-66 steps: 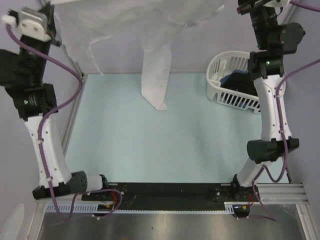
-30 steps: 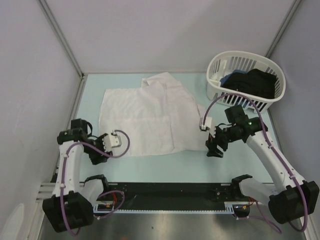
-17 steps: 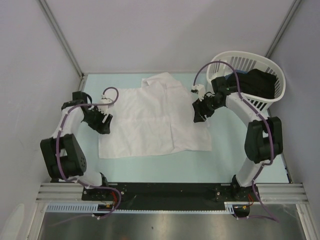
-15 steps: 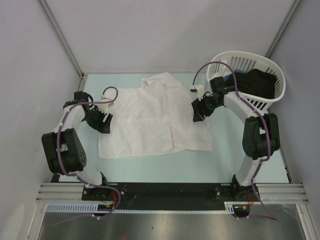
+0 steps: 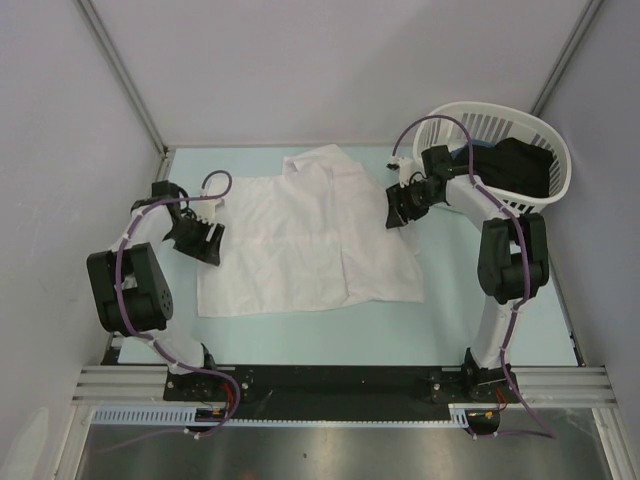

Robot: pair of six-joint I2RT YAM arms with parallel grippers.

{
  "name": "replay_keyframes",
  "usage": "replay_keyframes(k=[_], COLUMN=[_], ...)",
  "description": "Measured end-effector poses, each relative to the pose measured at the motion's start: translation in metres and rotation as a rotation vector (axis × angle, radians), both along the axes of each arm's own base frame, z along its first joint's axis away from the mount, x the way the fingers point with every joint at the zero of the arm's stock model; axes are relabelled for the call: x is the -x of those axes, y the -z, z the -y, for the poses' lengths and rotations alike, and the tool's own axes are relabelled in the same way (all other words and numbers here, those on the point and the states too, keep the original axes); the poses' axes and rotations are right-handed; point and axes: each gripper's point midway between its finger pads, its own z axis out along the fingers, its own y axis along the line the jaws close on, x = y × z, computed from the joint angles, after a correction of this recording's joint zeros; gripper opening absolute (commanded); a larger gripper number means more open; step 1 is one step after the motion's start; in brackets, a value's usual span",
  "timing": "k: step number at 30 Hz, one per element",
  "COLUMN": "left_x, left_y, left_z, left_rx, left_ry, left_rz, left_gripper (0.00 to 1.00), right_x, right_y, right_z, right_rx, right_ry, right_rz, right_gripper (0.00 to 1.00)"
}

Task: Fold and stack the long sleeve shirts
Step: Flatten the shirt out

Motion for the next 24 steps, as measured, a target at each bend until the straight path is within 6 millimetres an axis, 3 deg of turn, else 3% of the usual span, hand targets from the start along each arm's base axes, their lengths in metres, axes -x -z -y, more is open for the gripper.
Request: replay_keyframes(k=[10, 17, 23, 24], left_x=[-0.001, -0.001, -0.003, -0.003], left_y=[-0.002, -0.007, -0.011, -0.011], left_z=[0.0, -0.003, -0.004, -0.004], left_rx=[-0.001, -0.018, -0.027, -0.027], left_ry=[-0.009, -0.011, -0.013, -0.013], left_rz=[0.002, 0.009, 0.018, 0.017], left_gripper=[0.74, 0.74, 0.74, 0.74], right_x=[-0.048, -0.051, -0.05, -0.05], right_y=[-0.001, 0.018, 0.024, 0.023], right_z=[-0.015, -0.018, -0.019, -0.02], right_rx=[-0.032, -0.024, -0.028, -0.032], right_ry=[0.02, 0.02, 0.02, 0.018], right_rz=[0.059, 0.026, 0.01, 0.01], right_gripper=[0.5, 0.43, 0.12, 0.01])
